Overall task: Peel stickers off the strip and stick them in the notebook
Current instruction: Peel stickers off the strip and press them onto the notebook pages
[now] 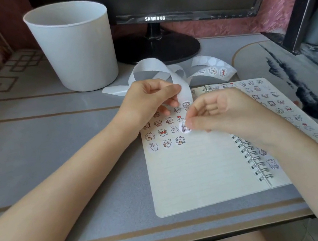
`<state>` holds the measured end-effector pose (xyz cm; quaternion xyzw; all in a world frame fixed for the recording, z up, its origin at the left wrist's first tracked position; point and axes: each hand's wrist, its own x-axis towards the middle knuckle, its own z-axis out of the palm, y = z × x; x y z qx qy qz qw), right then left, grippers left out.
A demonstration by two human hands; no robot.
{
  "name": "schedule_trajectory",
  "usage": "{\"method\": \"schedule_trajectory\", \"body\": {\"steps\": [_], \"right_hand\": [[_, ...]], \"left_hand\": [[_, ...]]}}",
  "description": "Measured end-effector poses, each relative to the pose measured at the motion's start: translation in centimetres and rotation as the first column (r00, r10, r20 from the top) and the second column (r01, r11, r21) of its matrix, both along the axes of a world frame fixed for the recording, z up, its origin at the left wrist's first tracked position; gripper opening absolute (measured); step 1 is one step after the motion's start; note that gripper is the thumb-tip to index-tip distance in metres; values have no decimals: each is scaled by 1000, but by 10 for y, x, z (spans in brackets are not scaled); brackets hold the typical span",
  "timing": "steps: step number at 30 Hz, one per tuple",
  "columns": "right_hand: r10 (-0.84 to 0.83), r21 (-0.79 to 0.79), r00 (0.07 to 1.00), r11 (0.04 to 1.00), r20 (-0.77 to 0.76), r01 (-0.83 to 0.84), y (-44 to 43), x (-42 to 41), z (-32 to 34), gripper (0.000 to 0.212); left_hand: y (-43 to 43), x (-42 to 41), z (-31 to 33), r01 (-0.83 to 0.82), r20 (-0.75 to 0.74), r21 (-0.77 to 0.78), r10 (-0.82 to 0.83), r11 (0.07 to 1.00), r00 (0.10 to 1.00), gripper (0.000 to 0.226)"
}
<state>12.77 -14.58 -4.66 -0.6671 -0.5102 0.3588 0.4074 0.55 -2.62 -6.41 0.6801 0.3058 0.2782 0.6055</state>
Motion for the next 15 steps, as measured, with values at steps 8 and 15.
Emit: {"method": "schedule_trajectory", "body": {"steps": [8,15], "right_hand": [[-14,-115,992,993,123,29,-4,3,-1,8],[-11,-126,985,991,171,33,-4,2,-1,9]], "left_hand": [[0,1,0,-19,-39,13,20,1000,999,19],[-1,1,1,-22,-43,9,22,1000,999,18]]}}
